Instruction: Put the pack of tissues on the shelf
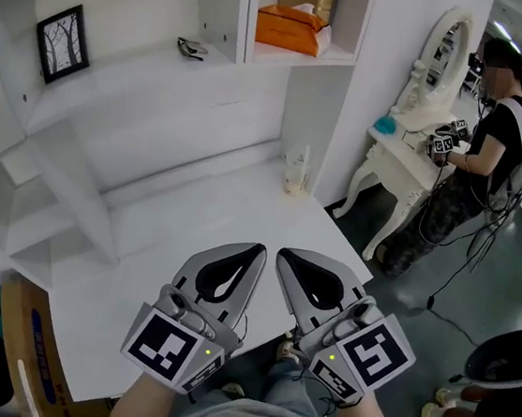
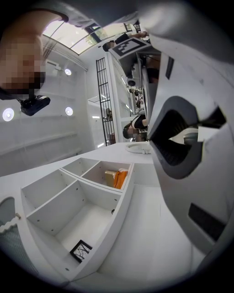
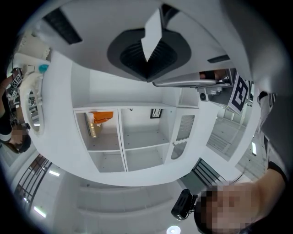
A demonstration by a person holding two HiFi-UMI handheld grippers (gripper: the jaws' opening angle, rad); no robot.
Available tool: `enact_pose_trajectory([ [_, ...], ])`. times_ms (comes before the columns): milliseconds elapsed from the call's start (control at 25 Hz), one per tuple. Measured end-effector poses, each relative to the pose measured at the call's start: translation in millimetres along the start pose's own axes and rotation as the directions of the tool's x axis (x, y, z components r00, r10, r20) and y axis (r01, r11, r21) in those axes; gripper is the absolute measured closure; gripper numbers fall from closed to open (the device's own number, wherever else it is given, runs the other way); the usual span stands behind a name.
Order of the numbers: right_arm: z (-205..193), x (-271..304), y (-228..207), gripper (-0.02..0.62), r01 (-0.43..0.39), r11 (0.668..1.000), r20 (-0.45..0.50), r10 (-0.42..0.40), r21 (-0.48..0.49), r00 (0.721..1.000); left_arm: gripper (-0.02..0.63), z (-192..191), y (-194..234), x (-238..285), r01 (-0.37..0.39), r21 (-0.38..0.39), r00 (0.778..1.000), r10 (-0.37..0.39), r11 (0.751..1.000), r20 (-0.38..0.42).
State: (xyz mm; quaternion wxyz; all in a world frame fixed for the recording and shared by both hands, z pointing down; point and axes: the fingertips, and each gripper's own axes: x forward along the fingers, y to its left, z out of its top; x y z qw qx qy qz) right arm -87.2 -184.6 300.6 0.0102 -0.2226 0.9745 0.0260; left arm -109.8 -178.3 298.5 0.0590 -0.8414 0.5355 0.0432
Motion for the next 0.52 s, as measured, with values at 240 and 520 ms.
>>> enact_pose_trajectory([
  [240, -0.6, -1.5, 7.3, 0.600, -0.008, 1.000, 0.006, 0.008, 0.006, 1.000, 0.580, -2.4, -5.3, -6.9, -0.003, 0.012, 1.000, 0.003, 1.000, -0.026],
  [520, -2.9, -4.8, 18.4, 0.600, -0.007, 1.000, 0.012, 0.007, 0.015, 1.000, 0.580, -7.8, -10.2, -20.5, 0.002, 0.011, 0.998, -0.001, 1.000, -0.055],
])
